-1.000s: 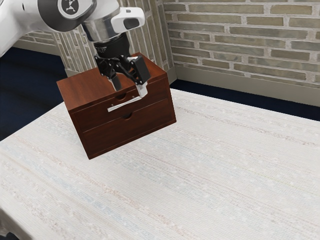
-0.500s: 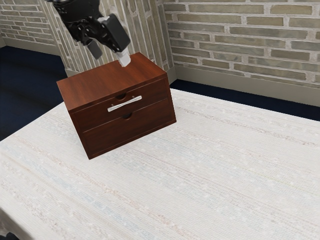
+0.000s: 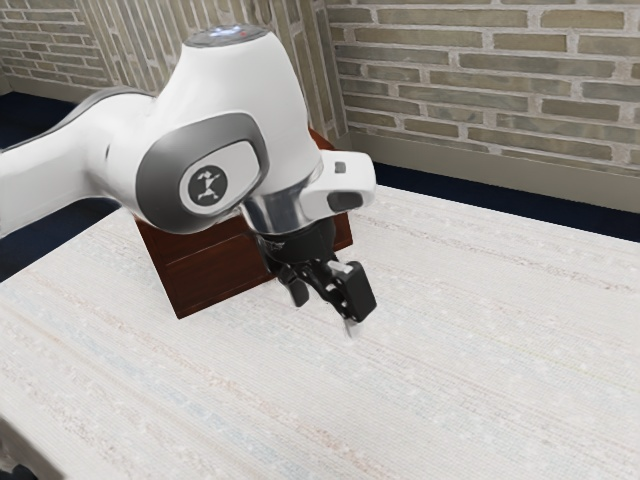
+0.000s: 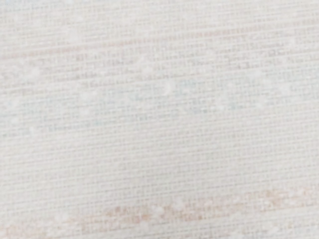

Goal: Pull the drawer handle with one arm to open the drawer

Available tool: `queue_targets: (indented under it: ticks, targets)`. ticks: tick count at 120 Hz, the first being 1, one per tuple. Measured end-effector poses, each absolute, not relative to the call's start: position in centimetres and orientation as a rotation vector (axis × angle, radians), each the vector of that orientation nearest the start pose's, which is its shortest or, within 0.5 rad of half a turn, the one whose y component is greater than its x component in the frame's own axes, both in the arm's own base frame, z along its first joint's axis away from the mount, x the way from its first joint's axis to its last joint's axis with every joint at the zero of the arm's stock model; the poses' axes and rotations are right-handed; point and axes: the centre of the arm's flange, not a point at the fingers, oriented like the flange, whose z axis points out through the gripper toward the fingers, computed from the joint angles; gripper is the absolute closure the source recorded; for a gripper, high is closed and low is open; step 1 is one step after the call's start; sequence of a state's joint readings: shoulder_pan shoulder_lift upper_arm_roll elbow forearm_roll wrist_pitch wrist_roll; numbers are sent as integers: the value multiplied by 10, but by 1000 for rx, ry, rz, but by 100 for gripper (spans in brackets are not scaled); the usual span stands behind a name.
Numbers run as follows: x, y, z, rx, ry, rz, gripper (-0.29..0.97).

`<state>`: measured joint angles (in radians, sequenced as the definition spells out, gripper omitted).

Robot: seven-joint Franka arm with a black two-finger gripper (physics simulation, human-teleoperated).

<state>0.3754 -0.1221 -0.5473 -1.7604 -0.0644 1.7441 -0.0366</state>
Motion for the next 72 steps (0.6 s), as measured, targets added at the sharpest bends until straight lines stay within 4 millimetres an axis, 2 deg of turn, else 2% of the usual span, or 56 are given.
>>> queue_targets:
  ticks: [13, 44, 72]
  targets:
    - [539, -95, 615, -3066, 208, -199, 0]
    - [558, -11, 639, -2879, 125, -209, 0]
    - [582, 32, 611, -2837, 133, -160, 0]
